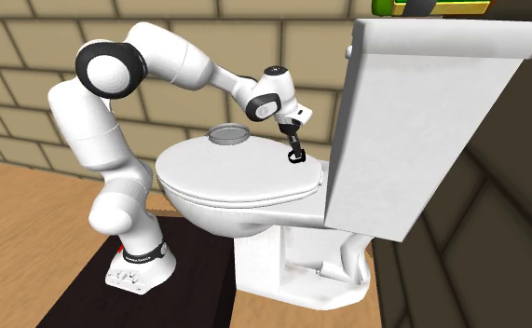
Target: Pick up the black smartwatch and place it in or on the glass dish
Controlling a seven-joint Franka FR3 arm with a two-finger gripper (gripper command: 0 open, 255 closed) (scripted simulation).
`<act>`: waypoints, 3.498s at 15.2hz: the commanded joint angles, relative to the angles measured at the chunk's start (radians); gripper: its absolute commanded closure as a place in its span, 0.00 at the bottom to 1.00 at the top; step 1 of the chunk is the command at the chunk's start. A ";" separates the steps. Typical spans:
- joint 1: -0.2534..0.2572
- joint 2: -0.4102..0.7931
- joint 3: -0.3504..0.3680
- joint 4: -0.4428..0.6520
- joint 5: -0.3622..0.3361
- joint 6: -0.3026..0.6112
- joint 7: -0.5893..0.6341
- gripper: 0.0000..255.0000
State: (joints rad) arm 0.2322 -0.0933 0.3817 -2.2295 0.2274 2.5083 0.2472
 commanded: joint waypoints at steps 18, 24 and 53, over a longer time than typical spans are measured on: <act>0.000 0.001 0.001 0.005 -0.002 -0.003 0.003 1.00; -0.003 -0.032 -0.005 0.055 -0.002 -0.085 0.010 1.00; 0.119 -0.246 0.244 0.060 -0.022 -0.234 0.425 1.00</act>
State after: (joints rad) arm 0.3432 -0.3264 0.6121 -2.1706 0.2036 2.2843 0.6483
